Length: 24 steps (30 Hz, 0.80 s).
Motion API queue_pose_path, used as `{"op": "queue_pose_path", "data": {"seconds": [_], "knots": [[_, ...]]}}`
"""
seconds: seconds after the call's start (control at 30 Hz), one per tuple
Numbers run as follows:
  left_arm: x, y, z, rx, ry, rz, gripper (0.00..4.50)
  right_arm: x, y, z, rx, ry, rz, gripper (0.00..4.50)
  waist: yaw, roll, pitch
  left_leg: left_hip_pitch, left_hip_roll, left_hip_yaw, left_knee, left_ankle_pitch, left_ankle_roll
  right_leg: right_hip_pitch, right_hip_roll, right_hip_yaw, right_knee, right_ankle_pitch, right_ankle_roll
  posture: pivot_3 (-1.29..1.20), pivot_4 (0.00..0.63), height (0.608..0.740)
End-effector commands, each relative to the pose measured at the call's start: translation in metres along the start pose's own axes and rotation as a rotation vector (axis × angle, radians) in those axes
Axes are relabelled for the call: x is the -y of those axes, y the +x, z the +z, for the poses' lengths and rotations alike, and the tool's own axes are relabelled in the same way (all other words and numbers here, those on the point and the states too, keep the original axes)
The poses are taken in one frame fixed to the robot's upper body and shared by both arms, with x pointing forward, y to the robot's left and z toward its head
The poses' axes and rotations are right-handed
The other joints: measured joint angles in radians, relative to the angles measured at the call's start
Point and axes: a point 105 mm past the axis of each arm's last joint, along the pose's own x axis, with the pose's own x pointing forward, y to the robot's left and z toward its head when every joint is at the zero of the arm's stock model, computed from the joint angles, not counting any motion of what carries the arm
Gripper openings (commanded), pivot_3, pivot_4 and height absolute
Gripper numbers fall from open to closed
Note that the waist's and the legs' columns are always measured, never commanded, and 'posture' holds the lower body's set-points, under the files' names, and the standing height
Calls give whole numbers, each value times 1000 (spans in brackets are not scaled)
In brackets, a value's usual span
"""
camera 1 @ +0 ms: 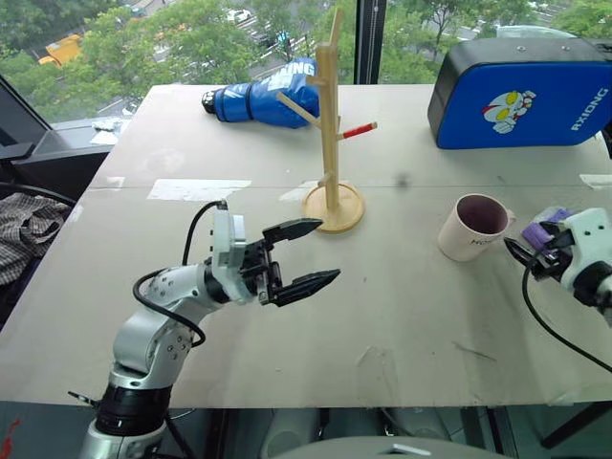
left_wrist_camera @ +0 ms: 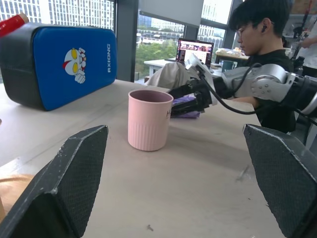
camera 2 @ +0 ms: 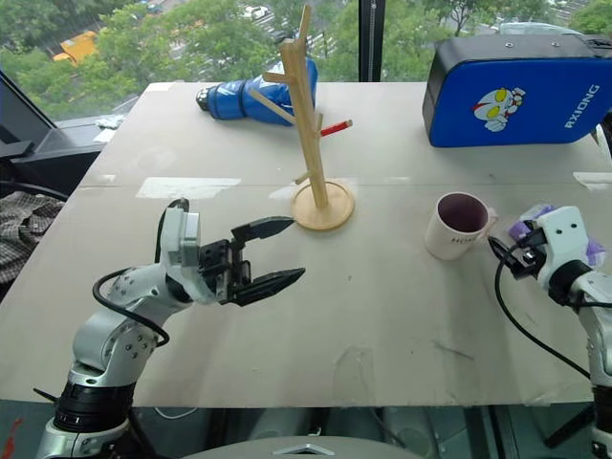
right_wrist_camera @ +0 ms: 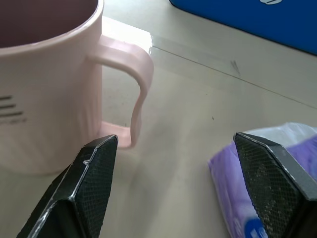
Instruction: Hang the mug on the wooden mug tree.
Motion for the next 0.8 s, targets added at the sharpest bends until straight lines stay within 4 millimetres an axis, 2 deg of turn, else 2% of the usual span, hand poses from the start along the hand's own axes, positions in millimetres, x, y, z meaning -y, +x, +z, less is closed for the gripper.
{"op": "queue_pose_path", "data": {"seconds": [0.03,0.17,0.2,0.33,0.47,0.57,0.7,0.8], "knots": [[6,-2,11,13,40,-12,4500,4,8,7,40,-11,-9,3749,3,0,0,0,0,0,0,0,0,0,0,0,0,0,0,0,150,740],[8,-6,9,-6,33,-7,4500,6,21,2,45,12,-2,3749,2,0,0,0,0,0,0,0,0,0,0,0,0,0,0,0,150,740],[9,-7,8,-15,33,-5,4500,7,24,1,45,20,2,3511,3,0,0,0,0,0,0,0,0,0,0,0,0,0,0,0,150,740],[13,-11,4,-51,14,-12,4500,8,31,-2,48,26,9,2026,0,1,0,0,0,0,0,0,0,0,0,0,0,0,0,0,150,740],[17,-12,3,-52,4,-2,4500,6,30,1,69,14,24,37,0,1,0,0,0,0,0,0,0,0,0,0,0,0,0,0,150,740],[16,-13,1,-52,11,39,4500,2,26,22,133,-24,53,37,2,1,0,0,0,0,0,0,0,0,0,0,0,0,0,0,150,740],[12,-13,4,23,64,119,4500,-14,27,70,251,-94,163,37,-3,2,1,0,0,0,0,0,0,0,0,0,0,0,0,0,150,740],[1,-23,11,108,64,241,4500,-26,33,102,313,-153,251,37,-7,3,2,0,0,1,0,0,0,0,0,2,0,0,0,0,150,740]]}}
